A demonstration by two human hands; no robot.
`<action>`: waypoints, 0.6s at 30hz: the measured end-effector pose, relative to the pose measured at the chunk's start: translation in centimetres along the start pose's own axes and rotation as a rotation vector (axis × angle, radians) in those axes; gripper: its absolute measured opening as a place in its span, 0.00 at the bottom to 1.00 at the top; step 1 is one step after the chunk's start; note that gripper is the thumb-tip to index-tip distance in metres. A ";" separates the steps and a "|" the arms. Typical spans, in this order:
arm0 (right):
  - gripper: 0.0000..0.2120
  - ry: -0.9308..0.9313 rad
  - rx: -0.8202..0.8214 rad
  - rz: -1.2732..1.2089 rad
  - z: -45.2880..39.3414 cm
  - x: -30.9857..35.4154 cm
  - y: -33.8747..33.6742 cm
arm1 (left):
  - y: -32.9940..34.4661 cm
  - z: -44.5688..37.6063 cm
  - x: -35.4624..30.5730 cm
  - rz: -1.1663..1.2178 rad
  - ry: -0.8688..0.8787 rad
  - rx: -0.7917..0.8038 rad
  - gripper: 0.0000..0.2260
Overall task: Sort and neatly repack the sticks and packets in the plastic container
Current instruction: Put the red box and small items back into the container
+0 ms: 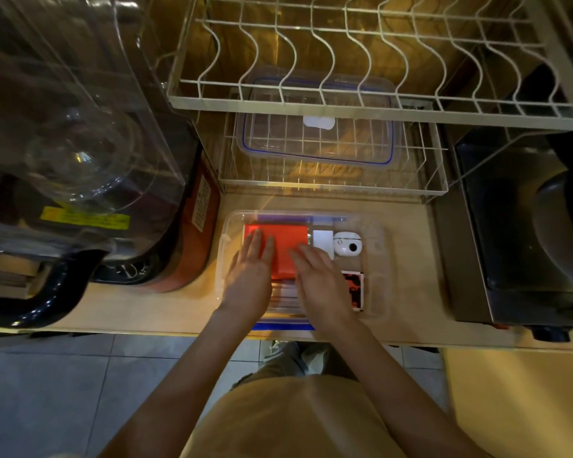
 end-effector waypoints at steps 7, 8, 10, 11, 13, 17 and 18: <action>0.22 -0.047 0.090 0.056 0.5 -0.1 0.3 | 0.3 -0.1 -0.1 -0.024 0.023 0.043 0.32; 0.22 -0.055 0.113 0.033 0.5 -0.2 0.2 | 0.2 -0.1 -0.1 -0.032 0.024 0.044 0.31; 0.22 -0.066 0.158 -0.023 0.4 -0.4 0.0 | -0.3 -0.3 0.0 -0.043 0.029 0.051 0.29; 0.21 -0.068 0.174 -0.056 0.4 -0.4 -0.2 | -0.8 -0.4 -0.1 -0.038 0.027 0.061 0.27; 0.20 -0.059 0.188 -0.153 0.2 -0.6 -1.3 | -2.4 -0.8 -0.3 -0.033 0.042 0.075 0.21; 0.18 0.057 0.034 -0.322 -0.8 -3.0 -4.9 | -7.0 -1.5 -2.2 -0.037 0.154 -0.043 0.15; 0.17 0.091 -0.030 -0.321 -1.1 -3.9 -6.0 | -8.2 -1.7 -2.6 0.000 0.182 -0.094 0.14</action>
Point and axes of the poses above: each hand's wrist, its own z-axis away from the middle knuckle, its own y-axis out of the palm, x = y × z, the point moved 5 cm from there along -z, towards the middle knuckle, and after that the axes turned 13 degrees about x, right-handed, at the moved point
